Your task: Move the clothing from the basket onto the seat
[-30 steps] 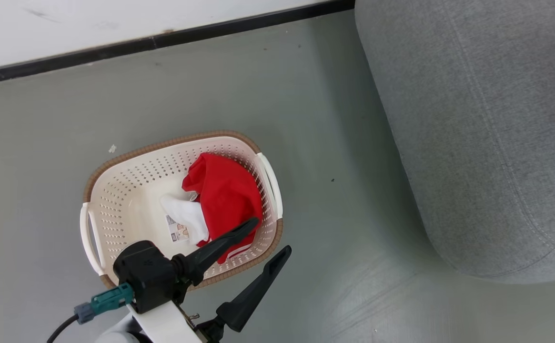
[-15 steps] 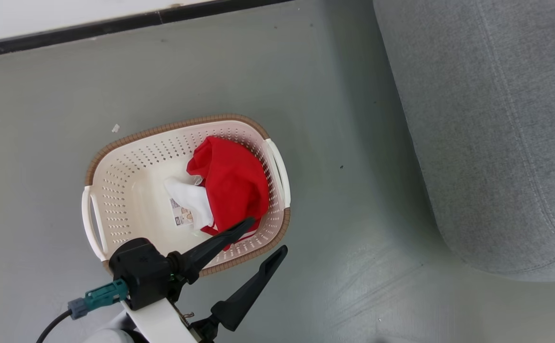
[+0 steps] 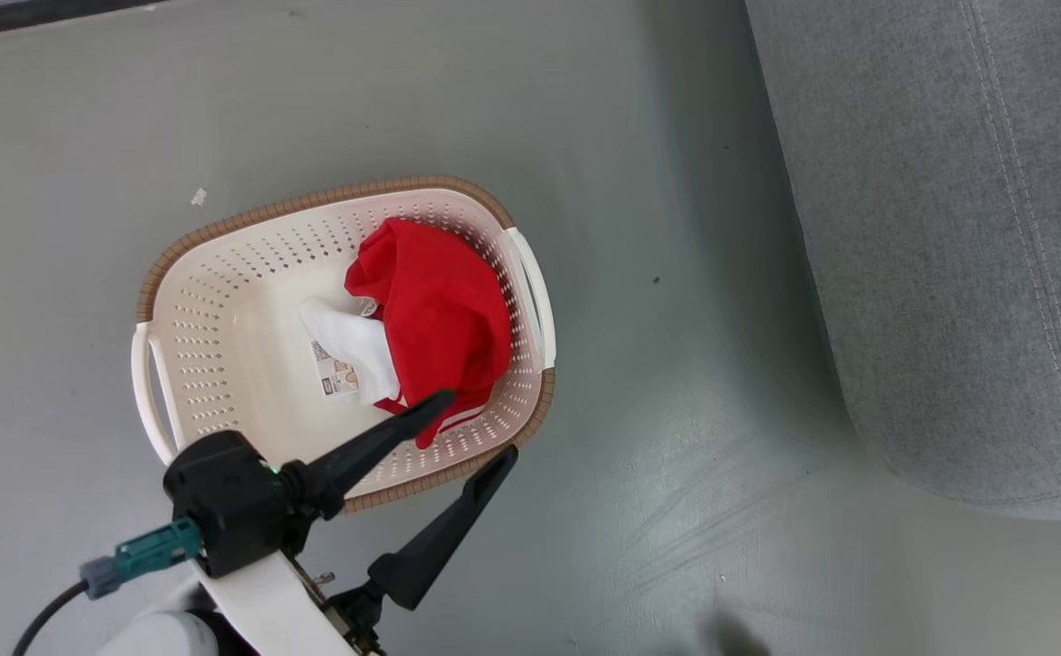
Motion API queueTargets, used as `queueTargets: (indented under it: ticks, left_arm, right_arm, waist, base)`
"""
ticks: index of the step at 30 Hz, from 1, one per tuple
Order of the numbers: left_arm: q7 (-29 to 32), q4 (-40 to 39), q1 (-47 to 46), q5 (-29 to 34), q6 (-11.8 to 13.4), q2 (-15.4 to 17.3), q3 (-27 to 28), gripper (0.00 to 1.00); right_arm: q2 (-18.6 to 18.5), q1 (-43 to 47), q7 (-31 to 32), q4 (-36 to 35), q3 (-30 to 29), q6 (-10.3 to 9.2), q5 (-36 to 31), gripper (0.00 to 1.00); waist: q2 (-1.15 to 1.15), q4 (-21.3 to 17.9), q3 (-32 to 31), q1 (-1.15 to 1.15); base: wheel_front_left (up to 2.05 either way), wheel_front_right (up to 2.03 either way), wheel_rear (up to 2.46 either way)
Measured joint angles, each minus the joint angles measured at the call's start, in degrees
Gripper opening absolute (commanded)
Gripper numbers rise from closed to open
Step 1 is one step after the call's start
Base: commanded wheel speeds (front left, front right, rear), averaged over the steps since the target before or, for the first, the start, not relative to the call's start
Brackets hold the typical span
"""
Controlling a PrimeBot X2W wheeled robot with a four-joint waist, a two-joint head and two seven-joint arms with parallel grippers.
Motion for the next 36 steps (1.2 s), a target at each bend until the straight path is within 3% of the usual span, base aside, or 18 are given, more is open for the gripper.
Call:
queueTargets:
  ticks: [9, 12, 17, 18, 19, 20, 21, 36]
  left_arm:
    - [-0.15, -0.15, -0.65, 0.09, 0.09, 0.76, 1.89, 1.0]
    - [-0.64, 0.12, -0.65, 0.09, 0.08, 0.8, 2.0, 1.0]
    - [-1.2, 0.56, -0.68, 0.07, 0.07, 0.59, 2.15, 1.0]
    - [-1.41, 0.73, -0.68, 0.0, 0.07, 0.55, 2.23, 1.0]
    - [-1.7, 0.9, -0.68, -0.14, 0.07, 0.48, 2.33, 1.0]
    - [-1.89, 1.08, -0.68, -0.4, 0.07, 0.41, 2.43, 1.0]
    - [-2.13, 1.26, -0.68, -0.43, 0.07, 0.32, 2.48, 1.0]
    - [-4.67, 3.76, -0.69, -1.42, -0.01, -1.44, 3.1, 1.0]
  right_arm:
    - [2.42, 0.02, -1.68, 0.01, 2.72, 0.0, -0.16, 0.0]
    - [2.41, 0.31, -2.54, -0.01, 3.69, 0.0, -1.15, 0.24]
    - [2.09, 0.6, -2.69, 0.34, 5.02, 0.0, -1.2, 0.45]
    - [2.1, 0.62, -2.97, 0.32, 5.15, 0.0, -1.2, 0.62]
    - [2.15, 0.65, -3.12, 0.23, 5.3, 0.0, -1.21, 0.85]
    - [2.24, 0.76, -3.34, 0.1, 5.47, 0.0, -1.24, 0.96]
    - [2.36, 1.02, -3.61, -0.12, 5.68, 0.0, -1.45, 1.0]
    - [3.92, 7.56, -4.57, -0.58, 10.29, 0.0, -2.79, 1.0]
  waist:
    - [0.0, -1.66, 1.45, 0.0]
    - [0.0, -2.35, 1.46, 0.0]
    - [0.0, -2.88, 0.83, 0.0]
    - [0.0, -2.96, 0.67, 0.0]
    - [0.0, -3.02, 0.48, 0.0]
    - [0.0, -3.09, 0.26, 0.0]
    - [0.0, -3.16, 0.04, 0.0]
    - [0.0, -4.29, -3.81, 0.0]
  base:
    - [0.0, 0.0, 0.0]
    - [0.0, 0.0, 0.0]
    - [0.0, 0.0, 0.0]
    - [0.0, 0.0, 0.0]
    - [0.0, 0.0, 0.0]
    - [0.0, 0.0, 0.0]
    - [0.0, 0.0, 0.0]
    - [0.0, 0.0, 0.0]
